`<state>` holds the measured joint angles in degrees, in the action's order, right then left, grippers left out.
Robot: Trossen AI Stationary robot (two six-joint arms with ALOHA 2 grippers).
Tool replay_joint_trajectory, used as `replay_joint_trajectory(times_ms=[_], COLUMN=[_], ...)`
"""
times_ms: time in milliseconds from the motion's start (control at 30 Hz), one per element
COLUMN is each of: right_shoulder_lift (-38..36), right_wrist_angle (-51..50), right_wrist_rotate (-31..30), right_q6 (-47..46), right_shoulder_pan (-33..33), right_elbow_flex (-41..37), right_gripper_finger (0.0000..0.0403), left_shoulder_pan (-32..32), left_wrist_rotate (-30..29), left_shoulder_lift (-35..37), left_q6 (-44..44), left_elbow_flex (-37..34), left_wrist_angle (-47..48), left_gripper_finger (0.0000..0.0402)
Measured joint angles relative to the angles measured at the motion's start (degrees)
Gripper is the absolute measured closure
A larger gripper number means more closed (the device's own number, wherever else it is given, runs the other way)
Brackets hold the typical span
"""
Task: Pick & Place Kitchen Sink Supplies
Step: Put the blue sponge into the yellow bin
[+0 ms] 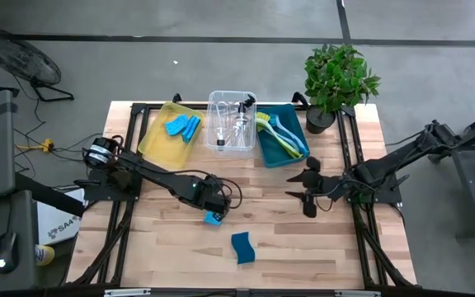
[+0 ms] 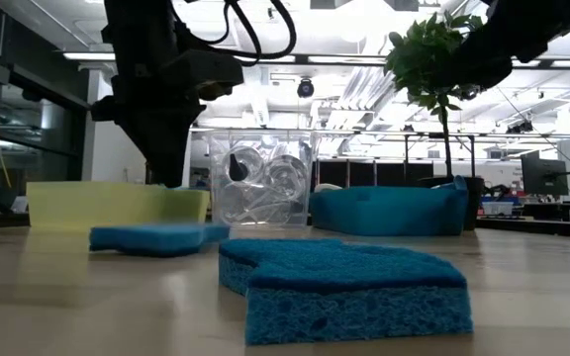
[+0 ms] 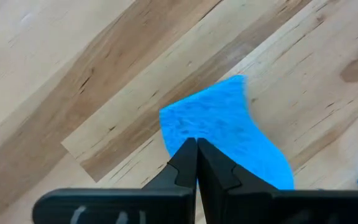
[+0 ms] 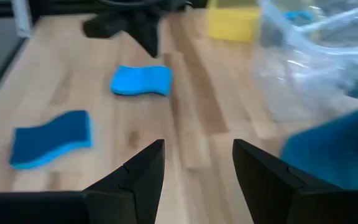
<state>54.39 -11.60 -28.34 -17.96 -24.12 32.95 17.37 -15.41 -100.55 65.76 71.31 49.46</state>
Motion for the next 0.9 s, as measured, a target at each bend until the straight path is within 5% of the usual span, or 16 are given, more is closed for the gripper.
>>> replay_joint_trajectory(times_ms=[533, 767, 900], right_shoulder_lift=[26.08, 26.88, 26.82], right_wrist_angle=[30.95, 30.23, 29.80], right_wrist_rotate=[9.62, 12.14, 12.44], right_q6=[3.82, 3.48, 3.48], right_shoulder_pan=[0.55, 1.66, 1.64], right_elbow_flex=[0.00, 0.00, 0.00], right_gripper_finger=[0.0220, 0.0220, 0.0220], left_shoulder_pan=[-0.09, -0.11, -0.10], left_wrist_rotate=[-0.45, -1.81, -0.43], left_shoulder_lift=[0.02, 0.13, 0.13], left_q6=[-2.64, 0.93, 10.30], left_elbow_flex=[0.00, -1.02, -3.55], left_wrist_angle=[-0.67, -2.00, 0.37], left_gripper_finger=[0.0391, 0.0313, 0.0244])
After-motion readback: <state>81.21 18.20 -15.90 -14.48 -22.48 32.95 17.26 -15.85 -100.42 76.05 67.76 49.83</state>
